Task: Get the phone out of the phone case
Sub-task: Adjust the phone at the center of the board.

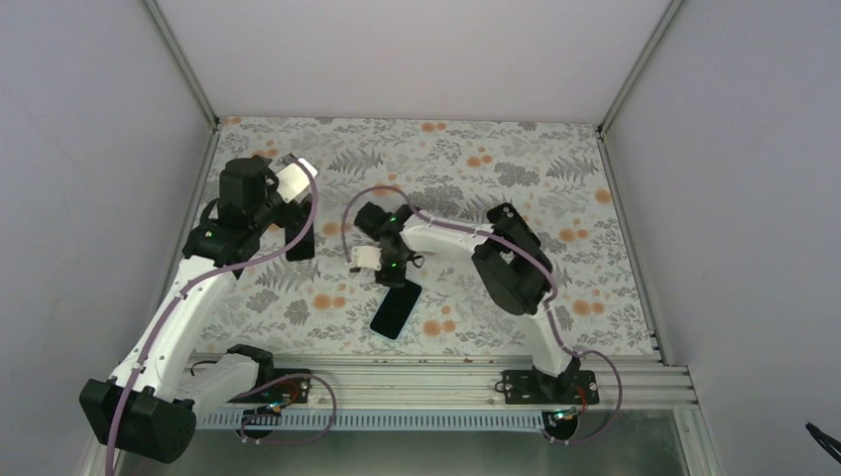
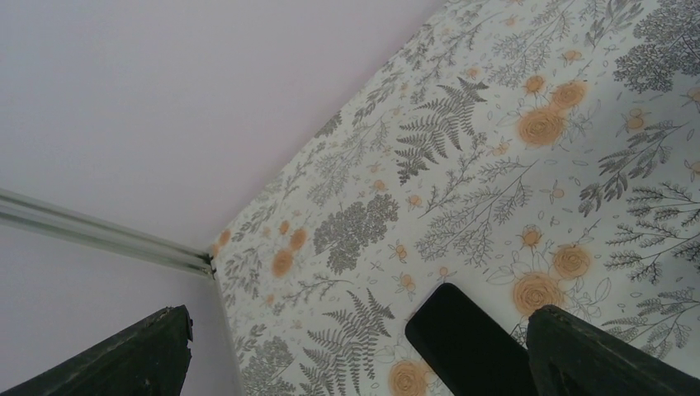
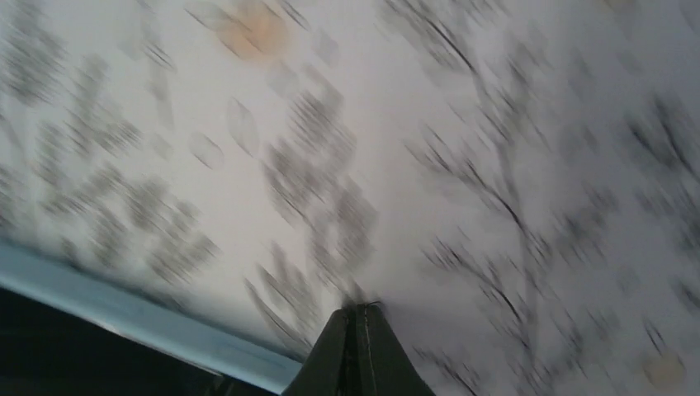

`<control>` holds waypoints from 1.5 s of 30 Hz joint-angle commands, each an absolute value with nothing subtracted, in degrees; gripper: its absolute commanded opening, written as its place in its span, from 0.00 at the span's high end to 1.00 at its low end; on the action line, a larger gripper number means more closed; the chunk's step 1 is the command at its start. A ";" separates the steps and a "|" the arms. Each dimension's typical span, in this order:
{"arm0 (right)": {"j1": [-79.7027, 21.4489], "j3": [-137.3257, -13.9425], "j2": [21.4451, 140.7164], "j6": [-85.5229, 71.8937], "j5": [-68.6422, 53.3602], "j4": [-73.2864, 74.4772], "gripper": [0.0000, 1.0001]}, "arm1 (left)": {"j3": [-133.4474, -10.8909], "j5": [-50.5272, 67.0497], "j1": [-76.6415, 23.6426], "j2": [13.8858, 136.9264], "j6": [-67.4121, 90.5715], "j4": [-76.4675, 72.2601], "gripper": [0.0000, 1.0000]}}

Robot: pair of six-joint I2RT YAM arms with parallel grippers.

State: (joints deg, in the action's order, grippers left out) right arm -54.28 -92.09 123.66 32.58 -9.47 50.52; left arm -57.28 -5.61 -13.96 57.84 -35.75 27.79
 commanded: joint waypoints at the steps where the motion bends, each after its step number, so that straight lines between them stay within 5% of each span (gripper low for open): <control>1: -49.39 -86.19 119.70 31.76 -6.99 48.62 0.96 | -56.59 -5.62 -13.19 58.26 -34.99 25.49 0.00; 28: -48.25 -61.99 99.09 29.96 -12.21 53.76 0.96 | -53.51 -4.28 -12.08 55.83 -34.71 25.14 0.00; 35: -57.63 -63.81 94.76 29.68 -17.64 59.65 0.96 | -53.24 -3.41 -11.79 55.82 -33.91 24.44 0.00; 45: -67.10 -78.60 109.47 34.83 -26.49 63.58 0.96 | -53.16 -3.67 -11.52 54.23 -33.26 25.27 0.00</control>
State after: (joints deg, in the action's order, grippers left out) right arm -64.38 -72.66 105.16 31.86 -21.76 61.69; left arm -53.65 -4.05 -11.97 55.81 -34.35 25.39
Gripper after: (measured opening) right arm 0.040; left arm 0.999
